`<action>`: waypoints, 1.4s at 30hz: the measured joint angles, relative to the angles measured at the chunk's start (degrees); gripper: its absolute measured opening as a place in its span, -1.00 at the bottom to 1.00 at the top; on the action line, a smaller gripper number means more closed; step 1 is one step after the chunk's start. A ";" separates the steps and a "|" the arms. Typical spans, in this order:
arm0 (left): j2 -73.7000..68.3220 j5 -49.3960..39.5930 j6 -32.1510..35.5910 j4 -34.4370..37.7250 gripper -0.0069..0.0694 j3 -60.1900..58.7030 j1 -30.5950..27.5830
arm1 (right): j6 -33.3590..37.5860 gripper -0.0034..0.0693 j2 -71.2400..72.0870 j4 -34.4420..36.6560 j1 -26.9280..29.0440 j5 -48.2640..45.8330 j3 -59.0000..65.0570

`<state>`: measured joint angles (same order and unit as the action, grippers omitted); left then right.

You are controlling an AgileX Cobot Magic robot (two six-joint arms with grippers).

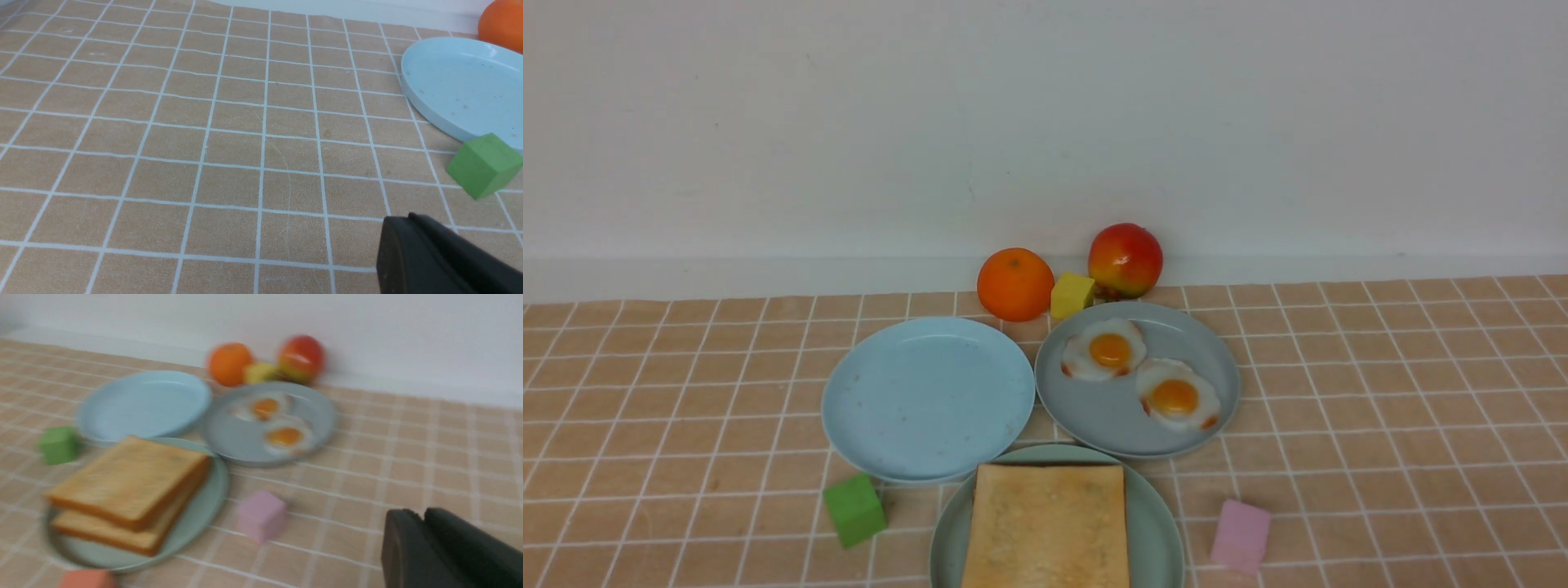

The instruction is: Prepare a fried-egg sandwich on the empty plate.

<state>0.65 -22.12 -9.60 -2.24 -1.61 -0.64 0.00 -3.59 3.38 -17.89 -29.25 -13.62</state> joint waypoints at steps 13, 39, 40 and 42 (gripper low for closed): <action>0.00 0.02 0.05 0.00 -0.81 -0.05 0.00 | -4.65 -0.61 4.20 -5.89 10.17 6.54 14.33; 0.00 -0.04 0.05 0.00 -0.74 -0.11 0.00 | -4.65 -0.53 4.20 -5.89 10.91 7.00 14.40; 0.00 -0.04 0.05 0.00 -0.73 -0.11 0.00 | -4.65 -0.53 4.20 -5.89 10.91 7.00 14.40; 0.00 -0.04 0.05 0.00 -0.72 -0.11 0.00 | -4.65 -0.52 4.20 -5.89 10.91 7.00 14.40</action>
<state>0.65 -22.16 -9.55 -2.24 -1.71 -0.64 -4.65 0.62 -2.51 -6.98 -22.25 0.78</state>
